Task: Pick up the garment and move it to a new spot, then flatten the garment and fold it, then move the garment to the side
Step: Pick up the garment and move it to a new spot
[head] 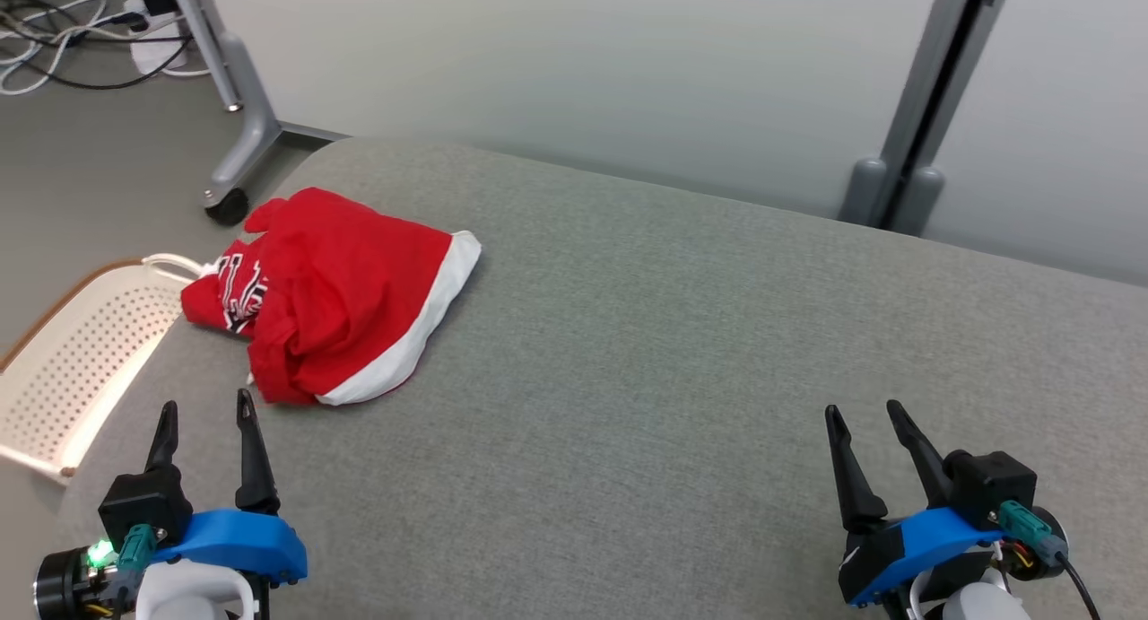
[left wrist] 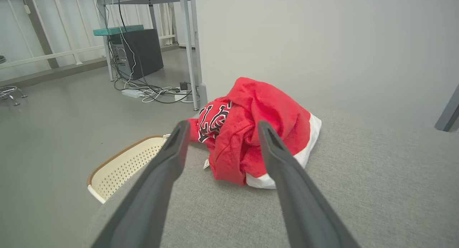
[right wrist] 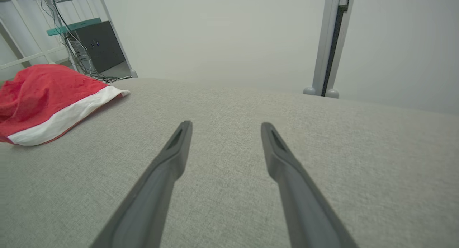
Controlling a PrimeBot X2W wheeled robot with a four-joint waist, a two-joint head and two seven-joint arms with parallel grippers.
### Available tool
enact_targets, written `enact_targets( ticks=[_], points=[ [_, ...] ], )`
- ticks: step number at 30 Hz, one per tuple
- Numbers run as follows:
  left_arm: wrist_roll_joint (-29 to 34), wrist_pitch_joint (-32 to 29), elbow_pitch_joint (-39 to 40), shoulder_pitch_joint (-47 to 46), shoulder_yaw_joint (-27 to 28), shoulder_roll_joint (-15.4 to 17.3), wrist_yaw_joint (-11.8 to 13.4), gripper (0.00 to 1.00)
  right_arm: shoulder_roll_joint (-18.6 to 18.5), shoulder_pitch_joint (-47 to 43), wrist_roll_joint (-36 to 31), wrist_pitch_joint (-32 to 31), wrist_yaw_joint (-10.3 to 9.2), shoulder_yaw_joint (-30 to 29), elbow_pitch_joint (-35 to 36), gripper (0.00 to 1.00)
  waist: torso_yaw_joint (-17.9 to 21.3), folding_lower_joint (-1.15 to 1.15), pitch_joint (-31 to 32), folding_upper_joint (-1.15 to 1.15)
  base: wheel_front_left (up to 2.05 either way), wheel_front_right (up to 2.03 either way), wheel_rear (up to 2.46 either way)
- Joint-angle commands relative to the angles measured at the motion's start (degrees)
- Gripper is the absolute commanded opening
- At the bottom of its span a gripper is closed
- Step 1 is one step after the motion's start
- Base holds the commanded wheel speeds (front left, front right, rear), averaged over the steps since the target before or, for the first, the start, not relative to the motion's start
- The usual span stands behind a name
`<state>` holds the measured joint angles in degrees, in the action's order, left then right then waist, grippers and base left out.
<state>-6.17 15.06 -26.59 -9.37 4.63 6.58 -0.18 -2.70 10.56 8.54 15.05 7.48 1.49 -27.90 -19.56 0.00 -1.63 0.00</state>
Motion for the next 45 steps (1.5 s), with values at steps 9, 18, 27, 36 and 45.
enact_targets(
  ticks=[9,18,27,36,45],
  points=[
    [-0.74,0.18,1.71,1.25,1.51,0.76,1.07,1.0,-0.36,0.82,-0.2,0.2,0.03,0.97,0.14,1.0,-6.04,0.0,-1.54,0.0,0.0,0.0,0.0],
    [-1.08,0.18,2.82,2.12,2.94,0.97,1.5,1.0,-0.35,1.03,-0.13,0.2,0.03,1.66,0.24,1.0,-6.6,0.0,-1.88,0.0,0.0,0.0,0.0],
    [-3.01,0.18,3.97,-0.45,4.05,0.33,1.65,1.0,-0.34,1.85,-1.21,0.2,0.03,1.11,1.58,1.0,-3.11,0.0,-3.5,0.0,0.0,0.0,0.0],
    [-4.59,0.18,0.54,-13.69,5.55,4.68,-0.61,1.0,-0.37,5.46,-4.46,0.19,0.03,-0.06,5.04,1.0,3.57,0.0,-10.06,0.0,0.0,0.0,0.0],
    [-5.47,-4.81,-6.69,-27.22,6.2,11.57,-2.27,1.0,-0.31,7.68,-6.26,0.2,0.03,-1.48,9.21,1.0,10.44,0.0,-16.71,0.0,0.0,0.0,0.0]
  ],
)
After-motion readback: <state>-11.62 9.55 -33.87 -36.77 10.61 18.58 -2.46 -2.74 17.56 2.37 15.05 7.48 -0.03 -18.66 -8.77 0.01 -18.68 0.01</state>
